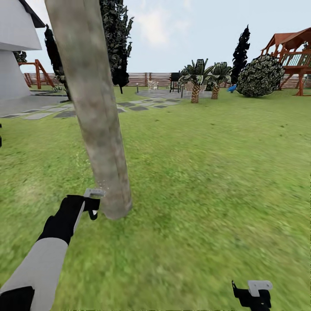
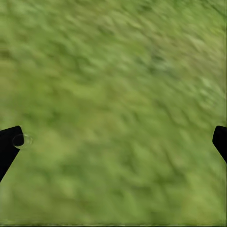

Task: In the garden, pick up the pesticide atomizer on the floor and spray pesticide onto both trees until each tree trunk is fully covered.

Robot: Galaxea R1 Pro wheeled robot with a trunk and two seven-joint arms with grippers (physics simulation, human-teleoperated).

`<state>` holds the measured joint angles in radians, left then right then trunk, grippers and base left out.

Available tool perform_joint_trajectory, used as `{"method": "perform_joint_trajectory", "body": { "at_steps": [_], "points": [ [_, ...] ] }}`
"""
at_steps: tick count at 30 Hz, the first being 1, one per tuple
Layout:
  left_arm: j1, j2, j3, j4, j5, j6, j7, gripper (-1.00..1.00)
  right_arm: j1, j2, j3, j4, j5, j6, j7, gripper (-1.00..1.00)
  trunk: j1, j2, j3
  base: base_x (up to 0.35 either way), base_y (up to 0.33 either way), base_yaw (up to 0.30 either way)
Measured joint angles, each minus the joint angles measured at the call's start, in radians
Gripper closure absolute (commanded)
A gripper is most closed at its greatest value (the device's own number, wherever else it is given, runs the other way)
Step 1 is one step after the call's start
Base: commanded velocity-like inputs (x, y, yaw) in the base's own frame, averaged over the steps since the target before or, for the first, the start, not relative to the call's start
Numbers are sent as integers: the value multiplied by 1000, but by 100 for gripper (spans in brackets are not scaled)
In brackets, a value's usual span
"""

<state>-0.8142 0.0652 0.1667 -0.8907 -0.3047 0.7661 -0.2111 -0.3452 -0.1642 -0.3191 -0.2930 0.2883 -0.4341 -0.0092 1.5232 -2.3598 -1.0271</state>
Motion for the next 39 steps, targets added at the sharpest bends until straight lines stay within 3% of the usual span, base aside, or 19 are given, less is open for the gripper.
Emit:
{"method": "perform_joint_trajectory", "body": {
  "at_steps": [3,6,10,13,20,30,39],
  "points": [
    [-22,-2,-1,-33,0,24,-1,100,0,0,0,0,0,0,0,-100,0,0,0,-21,5,0],
    [-94,5,-1,-49,0,109,-10,100,0,0,0,0,0,0,0,-100,0,0,0,-3,1,0],
    [-171,17,-1,-53,-1,164,-120,100,0,0,0,0,0,0,0,-100,0,0,0,0,0,0],
    [-203,19,-2,-54,-8,193,-143,100,0,0,0,0,-1,0,0,-100,0,0,0,0,0,0],
    [-204,43,-3,-56,-15,196,-143,100,0,0,0,0,-1,0,0,-100,0,0,0,19,-33,231],
    [-198,44,-3,-56,-13,196,-141,100,0,0,0,0,-1,0,-1,-100,0,0,0,72,-249,71],
    [-197,44,-3,-58,-15,196,-140,100,0,0,0,0,-1,0,-7,-100,0,0,0,-124,-251,0]
  ]
}}
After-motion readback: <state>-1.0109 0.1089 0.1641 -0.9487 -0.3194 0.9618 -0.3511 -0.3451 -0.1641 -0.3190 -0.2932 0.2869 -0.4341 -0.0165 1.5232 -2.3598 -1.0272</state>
